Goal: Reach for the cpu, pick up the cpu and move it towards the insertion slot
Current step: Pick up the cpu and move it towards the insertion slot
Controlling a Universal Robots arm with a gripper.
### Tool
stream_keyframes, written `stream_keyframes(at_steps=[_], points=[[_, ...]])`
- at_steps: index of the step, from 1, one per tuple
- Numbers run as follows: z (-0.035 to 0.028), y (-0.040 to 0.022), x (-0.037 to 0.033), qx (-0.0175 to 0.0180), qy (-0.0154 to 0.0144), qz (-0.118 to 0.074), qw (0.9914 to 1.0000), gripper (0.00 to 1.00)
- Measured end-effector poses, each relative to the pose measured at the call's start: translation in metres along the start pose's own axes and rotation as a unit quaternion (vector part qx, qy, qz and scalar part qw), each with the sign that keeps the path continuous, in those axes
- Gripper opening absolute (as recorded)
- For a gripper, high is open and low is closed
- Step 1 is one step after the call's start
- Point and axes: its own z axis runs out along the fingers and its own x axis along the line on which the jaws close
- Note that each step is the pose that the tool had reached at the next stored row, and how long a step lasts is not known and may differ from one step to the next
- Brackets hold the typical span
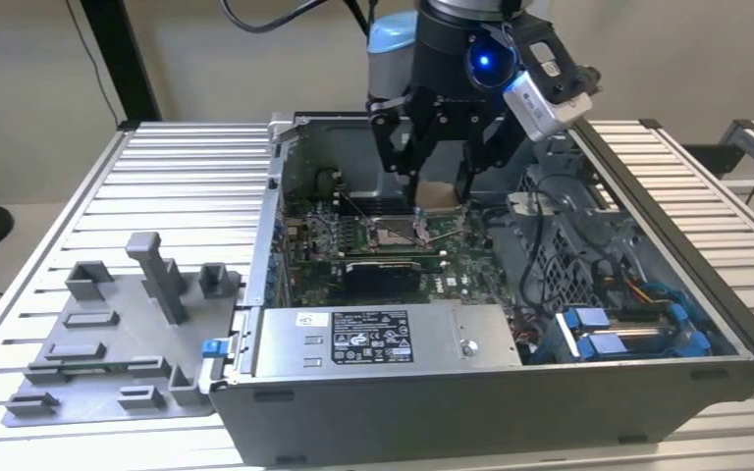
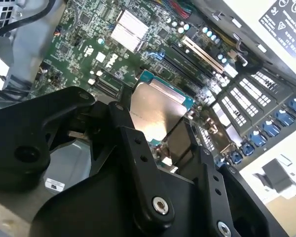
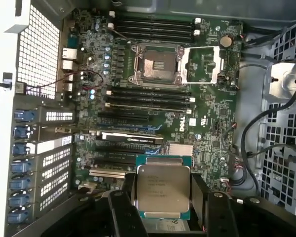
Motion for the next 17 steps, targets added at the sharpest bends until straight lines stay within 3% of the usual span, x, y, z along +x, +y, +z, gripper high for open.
stream_keyframes(at_steps=[5, 11, 17], points=[[-0.0001, -0.0004, -0.0073, 0.0000, 0.0001, 0.000, 1.00000, 0.00], [0.0000, 0.0004, -0.0084, 0.0000, 0.0000, 0.000, 1.00000, 0.00], [0.0007, 0.0137, -0.0103, 0.0001, 0.0000, 0.000, 1.00000, 0.00]])
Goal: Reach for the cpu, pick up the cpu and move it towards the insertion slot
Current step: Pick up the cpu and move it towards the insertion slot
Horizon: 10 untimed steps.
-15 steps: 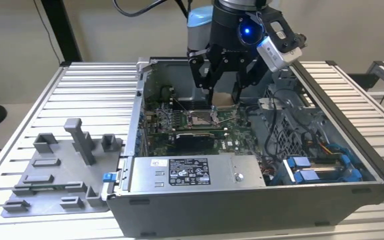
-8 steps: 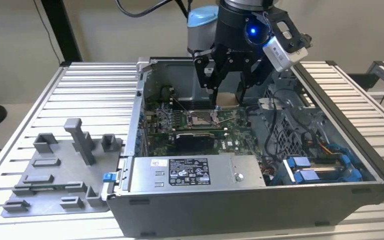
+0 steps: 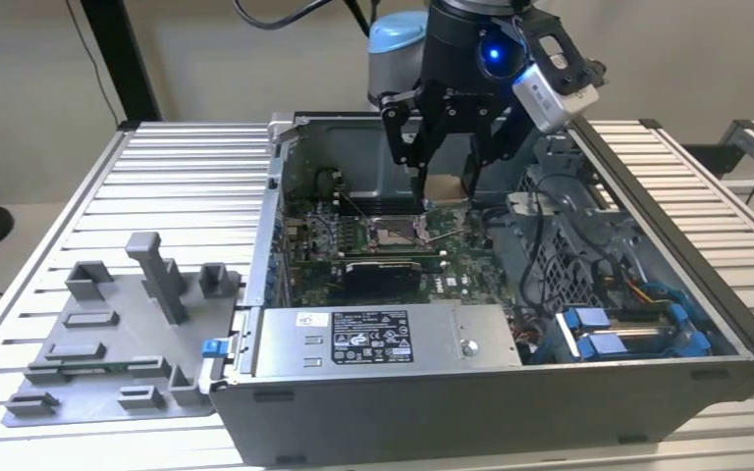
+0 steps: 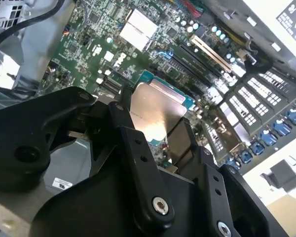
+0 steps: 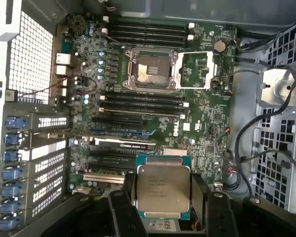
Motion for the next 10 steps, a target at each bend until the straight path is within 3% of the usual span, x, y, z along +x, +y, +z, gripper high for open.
stream_keyframes(at_steps=[6, 10], points=[[0.0011, 0.0154, -0.0016, 0.0000, 0.0000, 0.000, 1.00000, 0.00], [0.0014, 0.0204, -0.0020, 0.0000, 0.0000, 0.000, 1.00000, 0.00]])
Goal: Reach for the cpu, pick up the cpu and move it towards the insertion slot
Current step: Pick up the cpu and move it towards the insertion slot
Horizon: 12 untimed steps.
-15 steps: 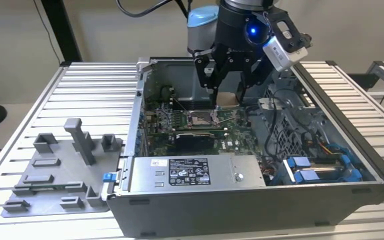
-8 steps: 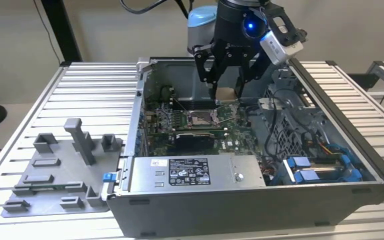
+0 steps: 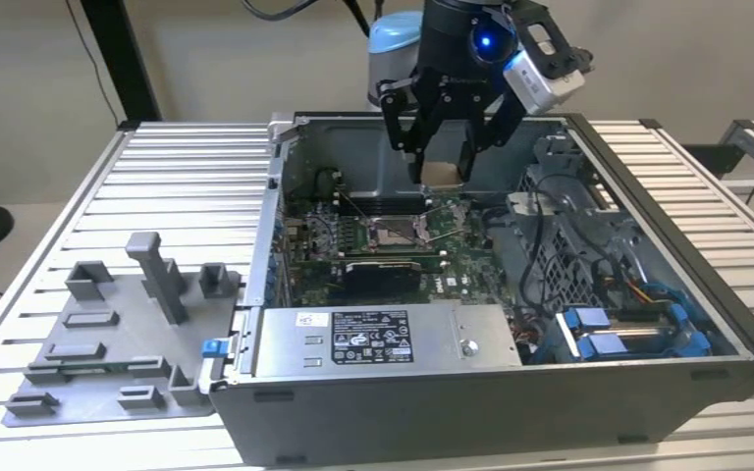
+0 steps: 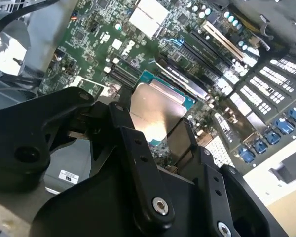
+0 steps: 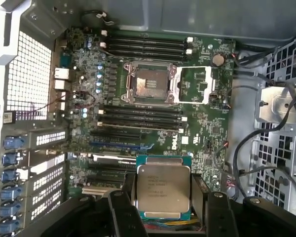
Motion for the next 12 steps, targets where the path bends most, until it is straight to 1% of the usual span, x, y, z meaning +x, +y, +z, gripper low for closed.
stream_keyframes(at_steps=[6, 12], points=[[0.0002, 0.0037, -0.0002, 0.0000, 0.0000, 0.000, 1.00000, 0.00], [0.0002, 0.0039, -0.0002, 0.0000, 0.0000, 0.000, 1.00000, 0.00]])
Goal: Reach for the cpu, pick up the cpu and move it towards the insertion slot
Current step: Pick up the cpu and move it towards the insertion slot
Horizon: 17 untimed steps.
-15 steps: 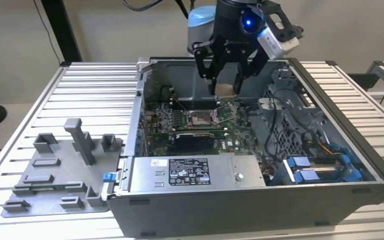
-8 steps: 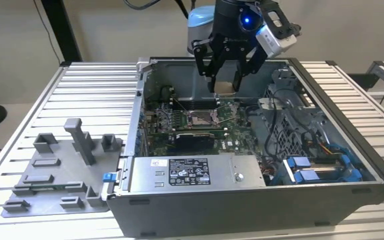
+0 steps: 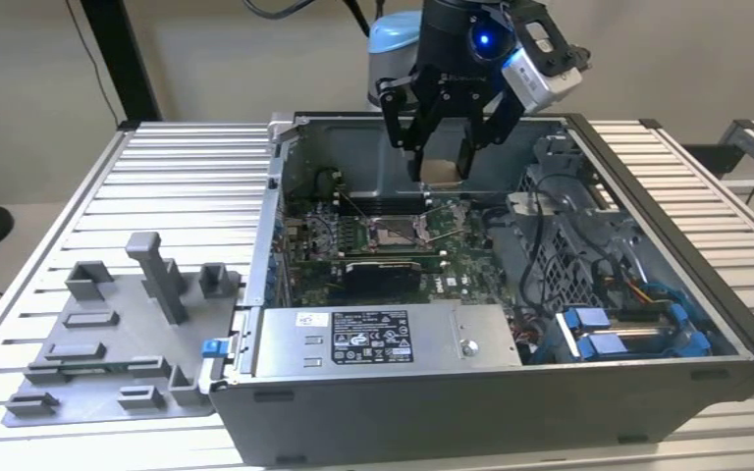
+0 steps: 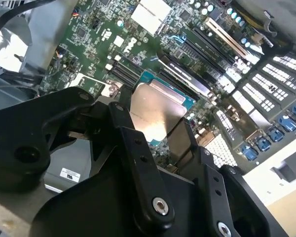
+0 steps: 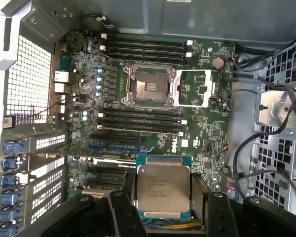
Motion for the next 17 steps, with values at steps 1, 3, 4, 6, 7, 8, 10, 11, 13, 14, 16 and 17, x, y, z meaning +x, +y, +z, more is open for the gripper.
stream_keyframes(at_steps=[1, 3, 4, 6, 7, 8, 10, 11, 13, 14, 16, 17], points=[[0.0001, 0.0003, 0.0000, -0.0001, 0.0000, 0.000, 1.00000, 0.00], [0.0001, 0.0018, 0.0000, -0.0001, 0.0000, 0.000, 1.00000, 0.00], [0.0002, 0.0032, -0.0001, -0.0001, 0.0000, 0.000, 1.00000, 0.00], [0.0004, 0.0067, -0.0003, -0.0001, 0.0000, 0.000, 1.00000, 0.00], [0.0004, 0.0086, -0.0004, 0.0000, 0.0000, 0.000, 1.00000, 0.00], [0.0005, 0.0104, -0.0006, 0.0000, 0.0000, 0.000, 1.00000, 0.00], [0.0008, 0.0142, -0.0008, 0.0000, 0.0000, 0.000, 1.00000, 0.00], [0.0008, 0.0160, -0.0009, 0.0000, 0.0000, 0.000, 1.00000, 0.00], [0.0010, 0.0195, -0.0011, 0.0000, 0.0000, 0.000, 1.00000, 0.00], [0.0012, 0.0212, -0.0012, -0.0001, 0.0000, 0.000, 1.00000, 0.00], [0.0012, 0.0240, -0.0013, 0.0000, 0.0000, 0.000, 1.00000, 0.00], [0.0013, 0.0252, -0.0014, 0.0000, 0.0000, 0.000, 1.00000, 0.00]])
